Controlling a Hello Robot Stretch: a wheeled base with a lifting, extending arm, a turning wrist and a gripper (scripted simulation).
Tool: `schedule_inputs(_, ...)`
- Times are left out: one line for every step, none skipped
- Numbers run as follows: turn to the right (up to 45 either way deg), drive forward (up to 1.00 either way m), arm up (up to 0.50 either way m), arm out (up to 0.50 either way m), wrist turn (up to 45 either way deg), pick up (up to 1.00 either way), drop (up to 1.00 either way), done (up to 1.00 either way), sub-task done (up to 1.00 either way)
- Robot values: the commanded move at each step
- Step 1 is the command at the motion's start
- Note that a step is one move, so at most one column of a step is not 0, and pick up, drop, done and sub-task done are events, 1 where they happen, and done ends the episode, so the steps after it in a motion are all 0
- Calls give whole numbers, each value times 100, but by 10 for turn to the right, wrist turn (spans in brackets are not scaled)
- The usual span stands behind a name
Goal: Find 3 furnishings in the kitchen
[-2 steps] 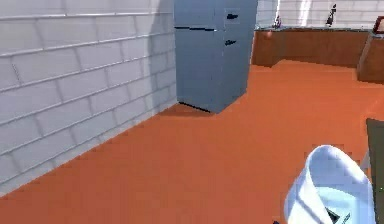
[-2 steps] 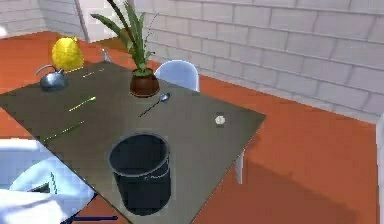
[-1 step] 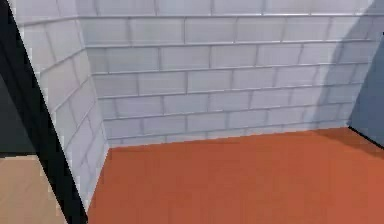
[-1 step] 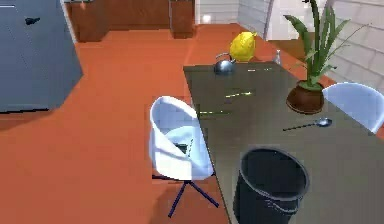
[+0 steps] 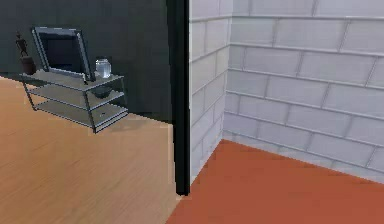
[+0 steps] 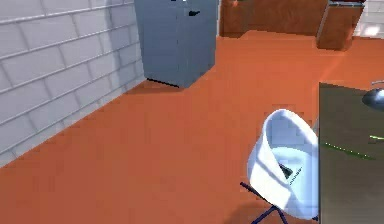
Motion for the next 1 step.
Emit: schedule_inputs(0, 10, 0, 0, 0, 0, 0, 0, 0)
